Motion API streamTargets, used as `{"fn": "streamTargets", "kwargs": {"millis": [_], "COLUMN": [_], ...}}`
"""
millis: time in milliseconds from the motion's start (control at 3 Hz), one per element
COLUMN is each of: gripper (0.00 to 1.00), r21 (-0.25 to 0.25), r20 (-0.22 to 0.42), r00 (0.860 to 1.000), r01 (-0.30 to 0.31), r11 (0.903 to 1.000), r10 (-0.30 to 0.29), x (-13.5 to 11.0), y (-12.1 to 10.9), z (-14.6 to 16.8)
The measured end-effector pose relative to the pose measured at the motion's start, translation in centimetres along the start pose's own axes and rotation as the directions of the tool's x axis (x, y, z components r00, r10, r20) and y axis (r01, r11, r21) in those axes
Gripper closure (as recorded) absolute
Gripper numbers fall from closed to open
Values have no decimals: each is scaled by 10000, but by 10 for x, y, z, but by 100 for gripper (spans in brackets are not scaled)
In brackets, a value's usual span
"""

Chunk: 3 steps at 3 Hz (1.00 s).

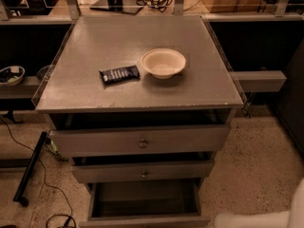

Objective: Close bottom drawer

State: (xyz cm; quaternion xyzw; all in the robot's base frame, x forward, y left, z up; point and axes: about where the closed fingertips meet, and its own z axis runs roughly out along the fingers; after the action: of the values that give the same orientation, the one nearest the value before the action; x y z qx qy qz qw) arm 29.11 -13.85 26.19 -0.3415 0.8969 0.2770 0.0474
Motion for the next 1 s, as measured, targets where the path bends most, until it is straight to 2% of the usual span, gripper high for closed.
{"fn": "streamTargets", "kwargs": {"millis": [333,667,1000], "gripper": [100,100,100], "r21": [60,352,510], "r20": [-194,60,386], "r00": [9995,9988,9976], "r01": [-231,-486,-591], "r11": [9997,9982,9969], "r10": [232,484,571], "x": [9,1,-12], "y": [-12,-40,-58], "z": [22,45,54]}}
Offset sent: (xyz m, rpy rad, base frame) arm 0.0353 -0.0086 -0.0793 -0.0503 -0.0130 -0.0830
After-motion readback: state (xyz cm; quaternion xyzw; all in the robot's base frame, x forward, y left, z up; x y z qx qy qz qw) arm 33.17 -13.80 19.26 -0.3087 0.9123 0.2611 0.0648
